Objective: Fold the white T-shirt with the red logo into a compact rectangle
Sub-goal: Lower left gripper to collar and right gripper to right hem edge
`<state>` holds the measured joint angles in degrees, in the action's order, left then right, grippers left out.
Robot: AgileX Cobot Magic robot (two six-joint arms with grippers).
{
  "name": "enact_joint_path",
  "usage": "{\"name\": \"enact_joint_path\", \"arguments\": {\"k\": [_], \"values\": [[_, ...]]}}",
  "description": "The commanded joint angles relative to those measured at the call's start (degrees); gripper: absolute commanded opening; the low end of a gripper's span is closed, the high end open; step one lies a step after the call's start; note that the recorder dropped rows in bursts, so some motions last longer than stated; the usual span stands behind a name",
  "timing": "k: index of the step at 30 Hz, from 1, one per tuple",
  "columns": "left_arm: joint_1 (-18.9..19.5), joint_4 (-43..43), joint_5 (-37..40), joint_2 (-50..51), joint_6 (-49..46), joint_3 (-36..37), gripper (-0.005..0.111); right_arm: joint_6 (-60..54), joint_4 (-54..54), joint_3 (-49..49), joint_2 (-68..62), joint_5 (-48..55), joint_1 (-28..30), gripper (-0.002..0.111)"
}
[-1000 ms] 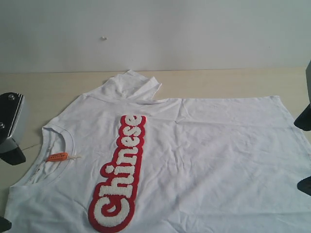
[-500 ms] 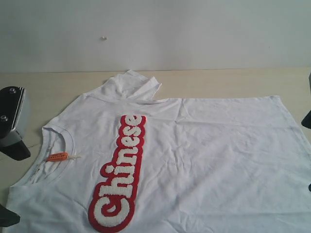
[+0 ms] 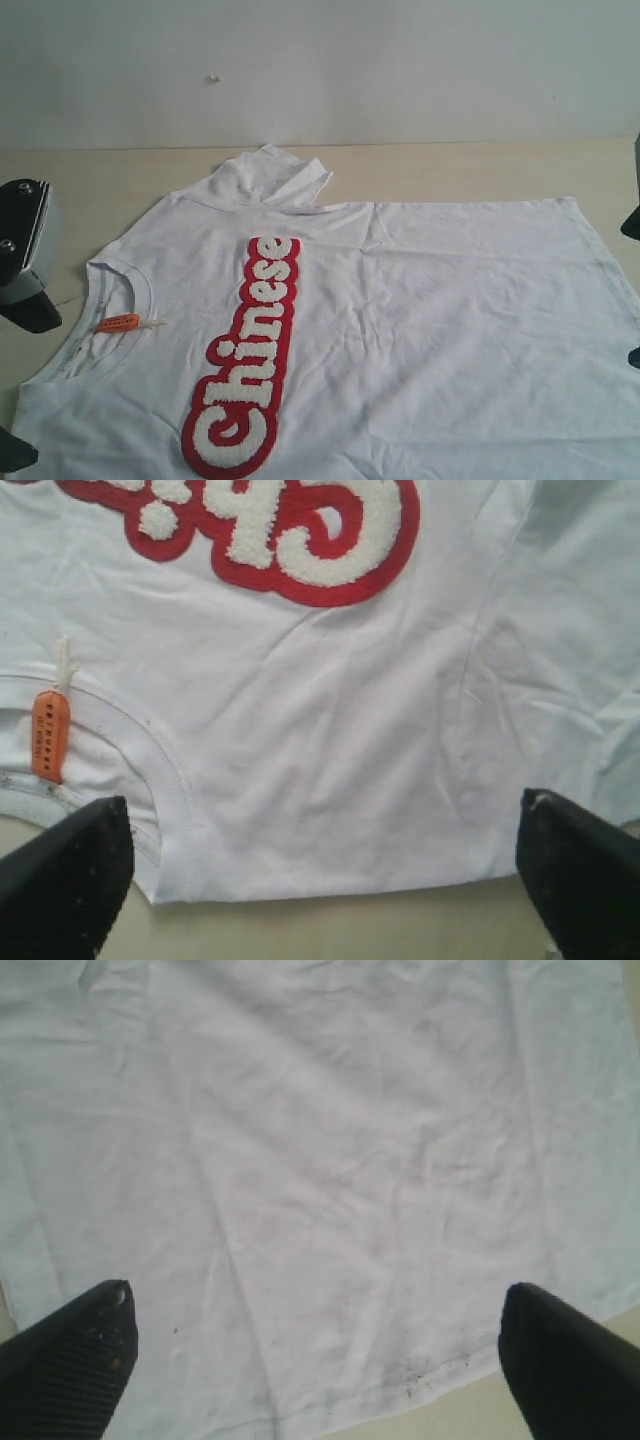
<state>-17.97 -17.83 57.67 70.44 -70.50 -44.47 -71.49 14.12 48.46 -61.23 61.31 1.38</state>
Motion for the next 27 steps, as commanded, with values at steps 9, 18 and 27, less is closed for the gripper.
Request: {"name": "enact_joint_path", "arguments": {"k": [9, 18, 27], "values": [[-0.3, -1.1, 12.3, -0.5, 0.3, -0.1, 0.1, -0.6, -5.3, -0.2, -0.2, -9.3, -0.1, 0.105], [-0.3, -1.9, 12.3, -0.5, 2.1, -0.1, 0.1, -0.9, -6.8, -0.2, -4.2, -11.9, -0.1, 0.105], [-0.3, -1.9, 11.6, -0.5, -0.6, -0.1, 0.1, 7.6, 2.6, -0.2, -6.0, -11.6, -0.1, 0.105]]}}
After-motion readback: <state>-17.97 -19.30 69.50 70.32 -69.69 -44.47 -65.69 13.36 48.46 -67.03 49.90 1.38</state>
